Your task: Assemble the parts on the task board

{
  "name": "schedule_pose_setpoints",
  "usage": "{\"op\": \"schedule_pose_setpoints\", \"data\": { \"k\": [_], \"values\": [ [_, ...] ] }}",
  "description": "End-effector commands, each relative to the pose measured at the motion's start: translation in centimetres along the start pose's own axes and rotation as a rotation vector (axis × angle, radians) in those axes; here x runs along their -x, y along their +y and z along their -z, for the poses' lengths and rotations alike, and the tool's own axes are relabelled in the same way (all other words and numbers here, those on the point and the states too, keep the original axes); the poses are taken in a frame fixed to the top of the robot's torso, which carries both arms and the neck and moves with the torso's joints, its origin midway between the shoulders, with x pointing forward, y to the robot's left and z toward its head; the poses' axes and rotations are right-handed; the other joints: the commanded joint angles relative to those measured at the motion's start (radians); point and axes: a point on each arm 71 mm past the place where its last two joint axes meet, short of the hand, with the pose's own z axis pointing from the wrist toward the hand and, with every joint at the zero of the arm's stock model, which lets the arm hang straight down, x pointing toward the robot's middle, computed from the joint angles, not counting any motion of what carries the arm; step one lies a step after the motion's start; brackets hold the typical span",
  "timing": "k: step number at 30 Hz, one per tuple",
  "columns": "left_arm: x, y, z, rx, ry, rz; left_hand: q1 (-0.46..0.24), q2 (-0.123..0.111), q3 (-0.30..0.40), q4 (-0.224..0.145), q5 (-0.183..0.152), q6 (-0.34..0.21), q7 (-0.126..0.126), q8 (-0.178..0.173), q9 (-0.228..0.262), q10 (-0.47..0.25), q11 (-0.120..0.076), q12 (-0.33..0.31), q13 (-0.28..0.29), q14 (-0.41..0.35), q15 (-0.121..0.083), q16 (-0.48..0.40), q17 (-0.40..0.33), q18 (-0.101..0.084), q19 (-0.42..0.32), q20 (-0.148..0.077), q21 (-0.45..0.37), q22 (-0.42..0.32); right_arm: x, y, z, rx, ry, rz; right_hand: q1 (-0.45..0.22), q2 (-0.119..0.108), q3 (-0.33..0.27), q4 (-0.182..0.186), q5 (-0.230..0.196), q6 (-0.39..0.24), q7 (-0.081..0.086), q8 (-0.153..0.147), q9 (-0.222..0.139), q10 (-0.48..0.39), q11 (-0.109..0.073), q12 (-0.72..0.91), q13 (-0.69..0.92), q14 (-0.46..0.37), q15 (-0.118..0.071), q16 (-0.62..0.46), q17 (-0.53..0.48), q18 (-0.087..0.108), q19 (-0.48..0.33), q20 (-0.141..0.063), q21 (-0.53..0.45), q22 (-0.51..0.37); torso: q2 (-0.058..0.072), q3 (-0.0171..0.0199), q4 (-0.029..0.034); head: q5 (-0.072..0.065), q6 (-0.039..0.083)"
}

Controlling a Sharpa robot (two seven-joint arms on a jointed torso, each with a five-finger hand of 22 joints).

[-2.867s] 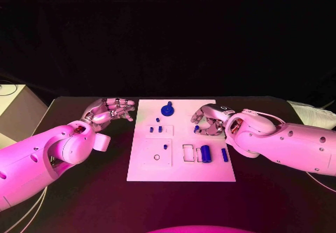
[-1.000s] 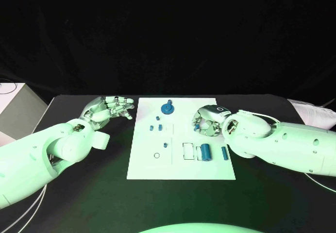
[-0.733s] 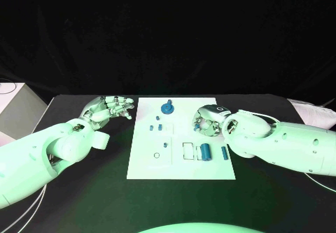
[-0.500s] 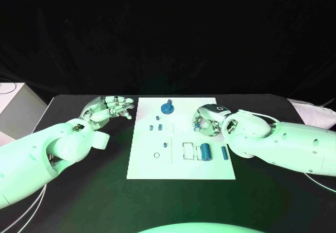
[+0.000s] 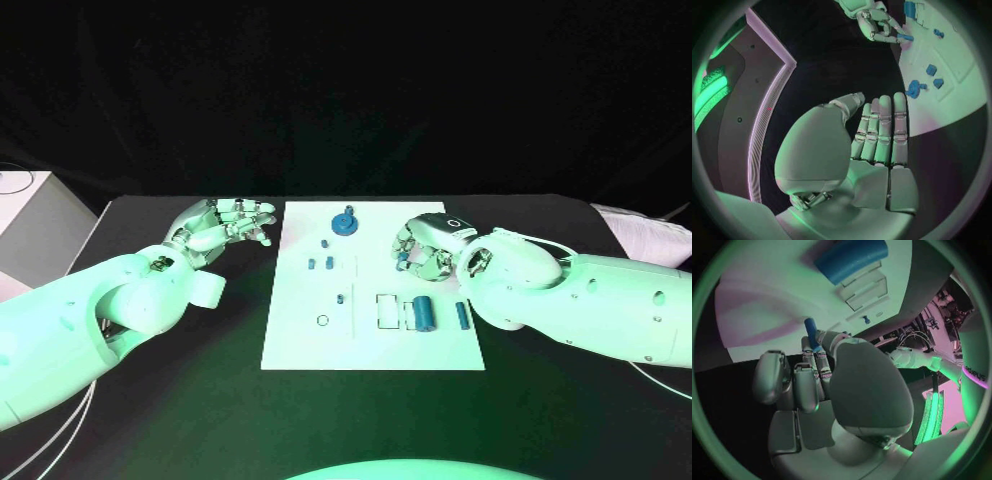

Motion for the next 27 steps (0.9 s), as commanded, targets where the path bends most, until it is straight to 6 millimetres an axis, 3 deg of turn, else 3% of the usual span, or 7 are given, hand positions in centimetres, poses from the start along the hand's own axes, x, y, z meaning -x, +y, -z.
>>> {"op": "schedule_pose_setpoints", "data": {
  "k": [1,11,27],
  "values": [
    [-0.1,0.0,-0.1,-0.006,0.007,0.010,0.003,0.006,0.000,0.002,0.006,-0.002,0.003,-0.002,-0.001,-0.006,-0.002,-0.003,-0.001,0.004,0.000,-0.003,-0.001,0.011,0.009,0.000,-0.006,0.001,0.6,0.6,0.2,0.017,-0.032,-0.005,-0.005,0.000,0.002,-0.008,0.005,0.003,0.002,0.004,0.000,0.073,-0.070,-0.005,0.021,0.037,-0.010,0.003,0.000,-0.017,0.026,-0.009,0.005,0.070,-0.001,-0.0004,-0.0004,0.002,0.000],
    [-0.2,0.1,-0.1,-0.003,0.009,0.013,0.003,0.006,0.000,0.002,0.006,-0.002,0.003,-0.002,-0.001,-0.006,-0.002,-0.003,-0.001,0.004,0.000,-0.003,-0.001,0.011,0.009,0.000,-0.006,0.001,1.0,4.0,0.6,0.109,-0.052,-0.027,-0.008,-0.002,0.009,-0.020,0.010,-0.001,0.004,0.004,0.003,0.073,-0.069,-0.012,0.022,0.037,-0.009,0.004,0.000,-0.017,0.025,-0.010,0.005,0.071,-0.001,0.0005,-0.0011,0.015,-0.001],
    [-0.8,0.2,-0.3,-0.005,0.021,0.021,0.004,0.007,0.000,0.003,0.006,-0.003,0.003,-0.002,-0.001,-0.007,-0.002,-0.003,-0.001,0.004,0.000,-0.005,-0.001,0.011,0.008,0.000,-0.007,0.002,-2.2,11.8,0.4,0.319,-0.024,-0.079,-0.015,-0.006,0.021,-0.040,0.016,-0.016,0.009,-0.001,0.006,0.070,-0.064,-0.025,0.023,0.036,-0.006,0.002,-0.004,-0.017,0.024,-0.009,0.001,0.072,0.001,-0.0022,0.0046,0.035,-0.005]
  ]
}}
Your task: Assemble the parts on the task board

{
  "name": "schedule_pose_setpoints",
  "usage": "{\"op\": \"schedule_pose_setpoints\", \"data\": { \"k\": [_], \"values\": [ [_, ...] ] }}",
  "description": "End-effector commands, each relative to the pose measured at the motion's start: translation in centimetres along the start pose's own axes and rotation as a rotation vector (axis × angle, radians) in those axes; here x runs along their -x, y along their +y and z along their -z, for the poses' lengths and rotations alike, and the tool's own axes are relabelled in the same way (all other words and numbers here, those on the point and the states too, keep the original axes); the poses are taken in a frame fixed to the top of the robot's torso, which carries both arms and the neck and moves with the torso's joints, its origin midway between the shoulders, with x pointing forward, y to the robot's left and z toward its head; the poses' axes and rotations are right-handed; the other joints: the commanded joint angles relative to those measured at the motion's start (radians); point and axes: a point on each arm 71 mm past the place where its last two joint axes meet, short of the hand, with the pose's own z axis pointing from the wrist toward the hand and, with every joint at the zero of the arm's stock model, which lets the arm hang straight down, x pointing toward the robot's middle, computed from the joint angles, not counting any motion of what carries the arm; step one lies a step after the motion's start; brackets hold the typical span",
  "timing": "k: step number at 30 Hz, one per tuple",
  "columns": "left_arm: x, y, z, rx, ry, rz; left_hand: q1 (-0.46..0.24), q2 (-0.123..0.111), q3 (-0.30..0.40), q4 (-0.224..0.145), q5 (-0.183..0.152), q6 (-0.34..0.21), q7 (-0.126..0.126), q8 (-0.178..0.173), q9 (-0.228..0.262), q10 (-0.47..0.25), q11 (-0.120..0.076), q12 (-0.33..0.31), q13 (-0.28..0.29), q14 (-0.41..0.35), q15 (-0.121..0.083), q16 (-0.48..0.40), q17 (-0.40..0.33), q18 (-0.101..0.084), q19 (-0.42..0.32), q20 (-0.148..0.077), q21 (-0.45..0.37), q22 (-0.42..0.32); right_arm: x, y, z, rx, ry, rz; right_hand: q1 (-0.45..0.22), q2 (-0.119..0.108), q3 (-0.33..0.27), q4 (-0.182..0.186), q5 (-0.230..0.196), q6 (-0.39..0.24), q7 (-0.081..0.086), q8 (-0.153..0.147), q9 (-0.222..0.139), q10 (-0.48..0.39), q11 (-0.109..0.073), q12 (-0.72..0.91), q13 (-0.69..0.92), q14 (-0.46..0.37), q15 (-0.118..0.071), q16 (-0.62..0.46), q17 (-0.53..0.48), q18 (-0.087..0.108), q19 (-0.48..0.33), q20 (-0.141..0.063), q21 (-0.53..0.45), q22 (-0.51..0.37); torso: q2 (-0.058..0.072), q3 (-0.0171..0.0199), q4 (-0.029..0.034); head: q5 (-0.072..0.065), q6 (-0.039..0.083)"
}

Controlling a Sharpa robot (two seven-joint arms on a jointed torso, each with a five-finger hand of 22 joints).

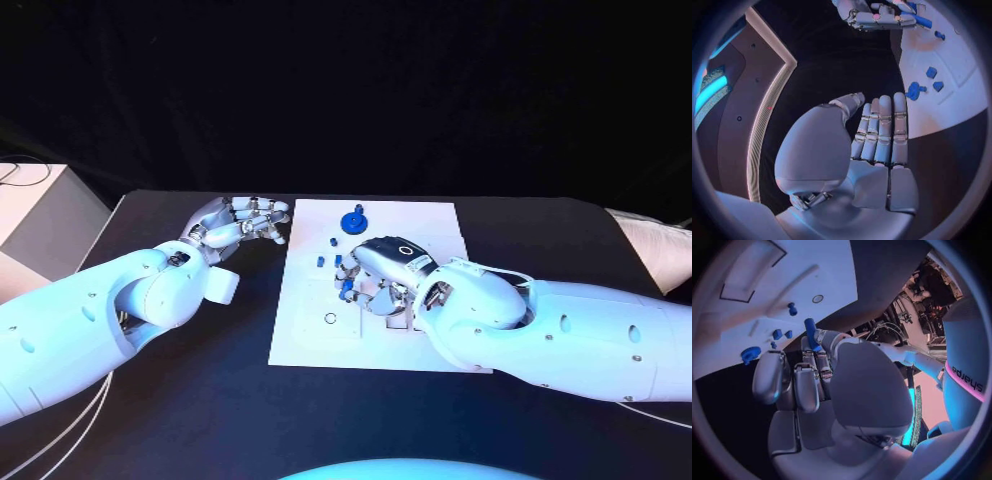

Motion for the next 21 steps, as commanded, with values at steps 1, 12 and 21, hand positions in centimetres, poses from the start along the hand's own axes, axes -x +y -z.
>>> {"op": "schedule_pose_setpoints", "data": {
  "k": [1,12,21],
  "values": [
    [-0.3,-0.1,-0.1,-0.008,0.014,0.011,0.004,0.007,0.000,0.003,0.006,-0.003,0.003,-0.002,-0.002,-0.007,-0.002,-0.003,-0.001,0.004,0.000,-0.005,-0.001,0.011,0.008,0.000,-0.004,0.001,-0.3,1.0,-0.2,0.056,-0.009,0.016,-0.005,0.004,0.001,-0.005,0.004,-0.006,0.000,-0.001,0.001,0.070,-0.064,-0.002,0.023,0.036,-0.006,0.002,-0.001,-0.017,0.024,-0.009,0.001,0.072,0.001,0.0000,0.0026,0.005,-0.005],
    [-0.4,-0.1,-0.1,-0.007,0.017,0.013,0.003,0.006,-0.001,0.003,0.006,-0.004,0.003,-0.002,-0.002,-0.008,-0.002,-0.003,-0.002,0.005,0.000,-0.006,-0.001,0.011,0.008,0.000,-0.004,0.001,-2.8,2.0,-1.2,0.077,0.044,0.027,-0.009,0.003,0.003,-0.008,0.004,-0.008,0.001,-0.002,0.002,0.069,-0.063,-0.005,0.023,0.035,-0.005,0.000,-0.004,-0.016,0.022,-0.009,-0.004,0.070,0.000,0.0013,-0.0005,0.028,-0.009],
    [-0.4,-0.1,-0.1,-0.006,0.015,0.012,0.003,0.006,-0.001,0.003,0.006,-0.004,0.003,-0.002,-0.002,-0.008,-0.002,-0.003,-0.002,0.005,0.000,-0.006,-0.001,0.011,0.008,0.000,-0.004,0.001,-3.9,1.7,-1.3,0.064,0.075,0.045,-0.010,0.003,0.003,-0.010,0.004,-0.009,0.002,-0.002,0.002,0.069,-0.062,-0.006,0.023,0.035,-0.005,0.000,-0.005,-0.016,0.022,-0.008,-0.006,0.070,0.001,0.0016,-0.0015,0.033,-0.018]
  ]
}}
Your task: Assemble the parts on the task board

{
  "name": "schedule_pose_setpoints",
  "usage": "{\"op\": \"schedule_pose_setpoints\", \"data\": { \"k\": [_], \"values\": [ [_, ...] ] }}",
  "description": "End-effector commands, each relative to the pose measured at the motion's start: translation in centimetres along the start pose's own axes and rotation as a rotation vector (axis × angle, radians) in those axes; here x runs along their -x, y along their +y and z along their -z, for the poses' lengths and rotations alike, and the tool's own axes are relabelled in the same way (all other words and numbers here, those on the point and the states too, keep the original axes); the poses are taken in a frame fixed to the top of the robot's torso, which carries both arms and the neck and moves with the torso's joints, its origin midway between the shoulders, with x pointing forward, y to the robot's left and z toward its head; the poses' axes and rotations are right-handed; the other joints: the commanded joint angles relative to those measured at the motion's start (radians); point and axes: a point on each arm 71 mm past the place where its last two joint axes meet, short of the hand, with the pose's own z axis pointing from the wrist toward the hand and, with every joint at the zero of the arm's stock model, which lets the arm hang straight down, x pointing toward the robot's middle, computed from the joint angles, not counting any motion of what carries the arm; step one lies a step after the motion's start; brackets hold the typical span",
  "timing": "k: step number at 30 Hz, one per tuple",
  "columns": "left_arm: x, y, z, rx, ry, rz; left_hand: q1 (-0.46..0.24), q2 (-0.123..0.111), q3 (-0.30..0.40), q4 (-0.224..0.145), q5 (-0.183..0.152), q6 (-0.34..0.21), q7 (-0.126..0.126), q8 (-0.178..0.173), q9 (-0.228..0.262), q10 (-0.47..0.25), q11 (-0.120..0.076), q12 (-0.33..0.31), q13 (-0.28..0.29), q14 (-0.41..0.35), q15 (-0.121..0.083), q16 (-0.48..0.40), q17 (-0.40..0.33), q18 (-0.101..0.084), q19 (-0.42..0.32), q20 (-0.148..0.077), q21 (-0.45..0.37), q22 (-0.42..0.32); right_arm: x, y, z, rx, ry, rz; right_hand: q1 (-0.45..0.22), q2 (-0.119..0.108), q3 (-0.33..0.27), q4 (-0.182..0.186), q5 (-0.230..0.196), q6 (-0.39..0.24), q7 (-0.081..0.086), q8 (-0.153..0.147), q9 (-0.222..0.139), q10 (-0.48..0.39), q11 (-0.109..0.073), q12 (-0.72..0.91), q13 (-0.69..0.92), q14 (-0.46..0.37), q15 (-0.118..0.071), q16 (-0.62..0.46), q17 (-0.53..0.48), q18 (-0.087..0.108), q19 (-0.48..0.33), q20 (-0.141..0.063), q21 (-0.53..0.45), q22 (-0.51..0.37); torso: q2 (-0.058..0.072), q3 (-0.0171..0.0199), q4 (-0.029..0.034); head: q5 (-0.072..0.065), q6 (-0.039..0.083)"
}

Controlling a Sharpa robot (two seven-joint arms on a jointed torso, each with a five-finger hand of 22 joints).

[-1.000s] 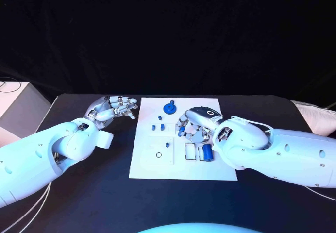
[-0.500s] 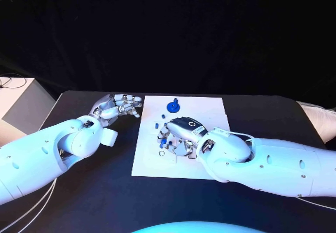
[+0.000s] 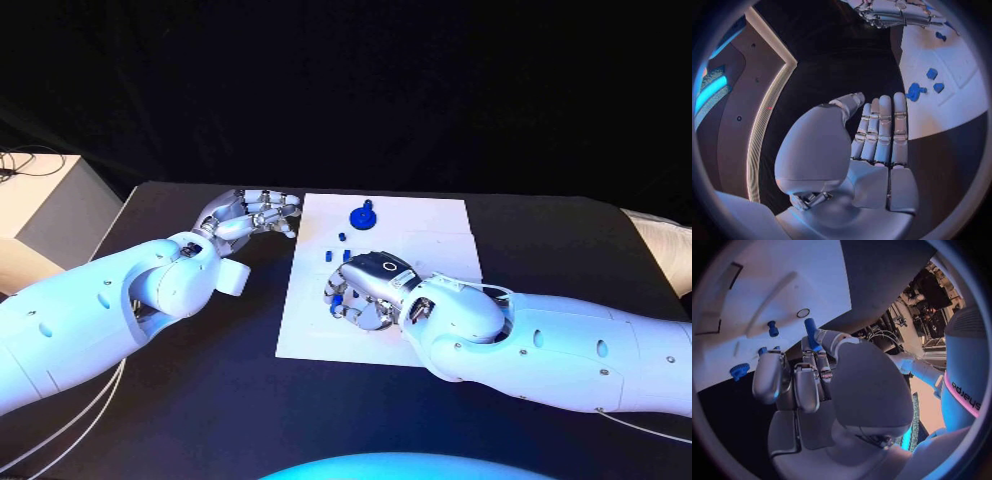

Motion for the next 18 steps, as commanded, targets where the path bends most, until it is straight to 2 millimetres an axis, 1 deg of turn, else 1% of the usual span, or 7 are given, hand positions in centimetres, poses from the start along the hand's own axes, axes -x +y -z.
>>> {"op": "schedule_pose_setpoints", "data": {
  "k": [1,7,11,18],
  "values": [
    [-0.21,-0.10,-0.04,-0.006,0.012,0.009,0.003,0.006,-0.001,0.003,0.006,-0.004,0.003,-0.002,-0.001,-0.008,-0.002,-0.003,-0.001,0.005,0.000,-0.006,-0.002,0.011,0.008,0.000,-0.004,0.001,-0.43,0.08,-0.04,0.014,0.025,0.034,-0.005,0.008,0.001,-0.007,0.004,-0.006,-0.002,-0.002,0.001,0.069,-0.062,0.004,0.009,0.035,-0.005,0.000,-0.002,-0.016,0.022,-0.008,-0.006,0.069,0.001,0.0006,-0.0007,0.002,-0.006],
    [-0.19,-0.10,-0.02,-0.005,0.012,0.009,0.001,0.006,-0.002,0.005,0.006,-0.004,0.003,-0.002,-0.001,-0.008,-0.001,-0.002,-0.001,0.005,0.001,-0.006,-0.001,0.011,0.008,0.001,-0.005,0.001,-0.62,-0.07,-0.09,0.008,0.013,0.055,-0.006,0.008,0.002,-0.008,0.004,-0.007,-0.001,-0.003,0.001,0.069,-0.062,0.003,0.009,0.035,-0.005,0.000,-0.001,-0.016,0.022,-0.008,-0.005,0.070,0.000,0.0011,-0.0011,0.004,-0.010],
    [-0.14,-0.10,0.01,-0.005,0.010,0.008,0.001,0.006,-0.002,0.005,0.006,-0.004,0.003,-0.002,-0.001,-0.008,-0.001,-0.002,-0.001,0.005,0.001,-0.006,-0.001,0.011,0.008,0.001,-0.005,0.001,-0.66,-0.11,-0.10,0.006,0.010,0.063,-0.006,0.008,0.002,-0.009,0.005,-0.007,-0.001,-0.003,0.001,0.069,-0.062,0.002,0.009,0.035,-0.005,0.000,-0.001,-0.016,0.022,-0.008,-0.004,0.070,0.000,0.0005,-0.0011,0.004,-0.013],
    [-0.13,-0.11,0.03,-0.004,0.010,0.008,0.001,0.006,-0.002,0.006,0.006,-0.004,0.003,-0.002,-0.001,-0.008,-0.001,-0.002,-0.001,0.005,0.001,-0.006,-0.001,0.011,0.008,0.001,-0.005,0.001,-0.73,-0.25,-0.08,0.002,0.014,0.069,-0.006,0.008,0.002,-0.009,0.005,-0.007,-0.001,-0.003,0.001,0.069,-0.062,0.002,0.009,0.035,-0.005,0.000,-0.001,-0.016,0.022,-0.008,-0.004,0.070,0.000,0.0005,-0.0011,0.005,-0.015]
  ]
}}
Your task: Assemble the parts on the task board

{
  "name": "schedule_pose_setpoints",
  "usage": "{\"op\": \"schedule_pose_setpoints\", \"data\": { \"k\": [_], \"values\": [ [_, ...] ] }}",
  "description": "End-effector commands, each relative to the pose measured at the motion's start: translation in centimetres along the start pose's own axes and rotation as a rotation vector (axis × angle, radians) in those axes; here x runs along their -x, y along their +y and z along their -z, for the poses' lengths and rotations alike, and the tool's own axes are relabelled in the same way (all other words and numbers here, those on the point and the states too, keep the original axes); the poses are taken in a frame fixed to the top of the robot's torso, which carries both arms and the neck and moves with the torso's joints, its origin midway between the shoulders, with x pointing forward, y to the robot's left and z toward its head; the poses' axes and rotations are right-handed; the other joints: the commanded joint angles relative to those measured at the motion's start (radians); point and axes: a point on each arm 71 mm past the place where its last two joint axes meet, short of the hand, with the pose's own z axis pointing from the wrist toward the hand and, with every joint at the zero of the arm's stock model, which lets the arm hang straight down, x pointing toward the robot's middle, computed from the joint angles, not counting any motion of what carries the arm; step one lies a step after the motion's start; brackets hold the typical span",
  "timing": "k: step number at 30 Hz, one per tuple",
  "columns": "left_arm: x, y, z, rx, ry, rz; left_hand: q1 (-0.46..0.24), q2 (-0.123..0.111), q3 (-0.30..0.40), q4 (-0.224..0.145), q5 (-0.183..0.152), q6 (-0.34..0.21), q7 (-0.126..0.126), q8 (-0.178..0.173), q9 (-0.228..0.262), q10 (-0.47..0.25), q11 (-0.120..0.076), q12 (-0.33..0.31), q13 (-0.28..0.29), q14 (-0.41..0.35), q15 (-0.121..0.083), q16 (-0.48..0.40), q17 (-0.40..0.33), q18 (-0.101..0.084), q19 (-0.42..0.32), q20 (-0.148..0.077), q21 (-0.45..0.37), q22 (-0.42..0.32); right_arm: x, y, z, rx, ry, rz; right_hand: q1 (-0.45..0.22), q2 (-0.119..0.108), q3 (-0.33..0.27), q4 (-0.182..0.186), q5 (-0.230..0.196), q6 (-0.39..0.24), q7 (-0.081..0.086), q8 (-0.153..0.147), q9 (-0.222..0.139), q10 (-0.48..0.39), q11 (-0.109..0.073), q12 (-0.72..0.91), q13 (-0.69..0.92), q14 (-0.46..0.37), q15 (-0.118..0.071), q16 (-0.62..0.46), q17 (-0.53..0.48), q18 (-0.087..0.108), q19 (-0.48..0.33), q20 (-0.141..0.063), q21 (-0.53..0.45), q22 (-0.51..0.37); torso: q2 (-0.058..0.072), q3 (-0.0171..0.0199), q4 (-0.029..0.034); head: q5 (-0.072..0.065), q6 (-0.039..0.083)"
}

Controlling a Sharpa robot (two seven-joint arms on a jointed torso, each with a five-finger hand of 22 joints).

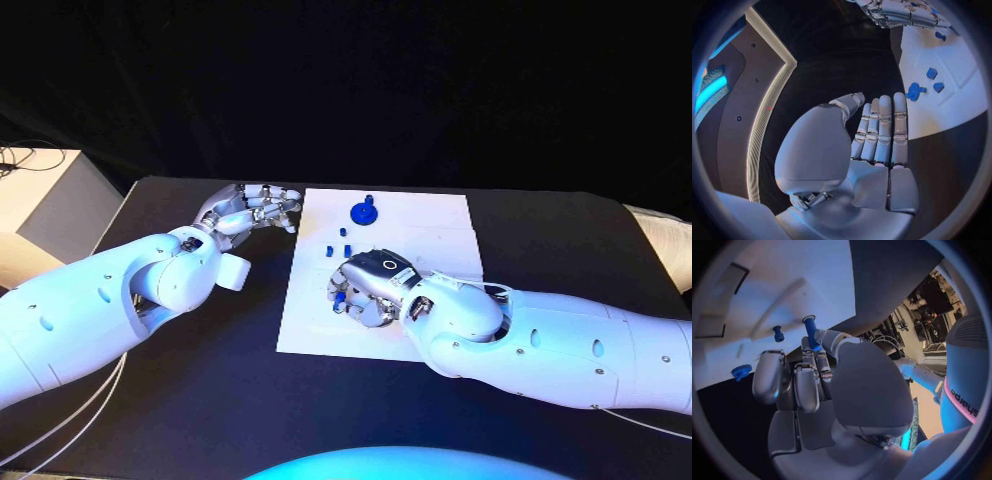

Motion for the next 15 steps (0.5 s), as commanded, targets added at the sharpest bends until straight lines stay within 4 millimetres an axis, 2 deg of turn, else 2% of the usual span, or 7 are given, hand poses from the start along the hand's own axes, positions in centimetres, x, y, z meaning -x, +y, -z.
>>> {"op": "schedule_pose_setpoints", "data": {
  "k": [1,15],
  "values": [
    [-0.19,-0.11,-0.03,-0.006,0.011,0.009,0.001,0.006,-0.002,0.006,0.006,-0.004,0.003,-0.002,-0.001,-0.008,-0.001,-0.002,-0.001,0.005,0.001,-0.006,-0.001,0.011,0.008,0.001,-0.005,0.001,-0.11,0.02,0.03,0.005,0.008,0.028,-0.002,0.012,-0.001,-0.006,0.005,-0.007,-0.001,-0.003,0.002,0.069,-0.062,0.007,0.001,0.035,-0.005,0.000,-0.001,-0.016,0.022,-0.008,-0.004,0.071,-0.001,-0.0001,-0.0001,0.001,-0.002],
    [-0.11,-0.12,0.03,-0.004,0.009,0.007,0.001,0.006,-0.002,0.006,0.006,-0.004,0.003,-0.002,-0.001,-0.008,-0.001,-0.002,-0.001,0.005,0.001,-0.006,-0.001,0.011,0.008,0.001,-0.005,0.001,-0.37,-0.02,0.12,0.005,0.034,0.033,-0.004,0.010,0.000,-0.009,0.007,-0.007,-0.001,-0.003,0.002,0.070,-0.062,0.006,0.001,0.035,-0.004,0.001,-0.001,-0.016,0.022,-0.008,-0.004,0.071,0.000,-0.0006,0.0004,0.002,-0.006]
  ]
}}
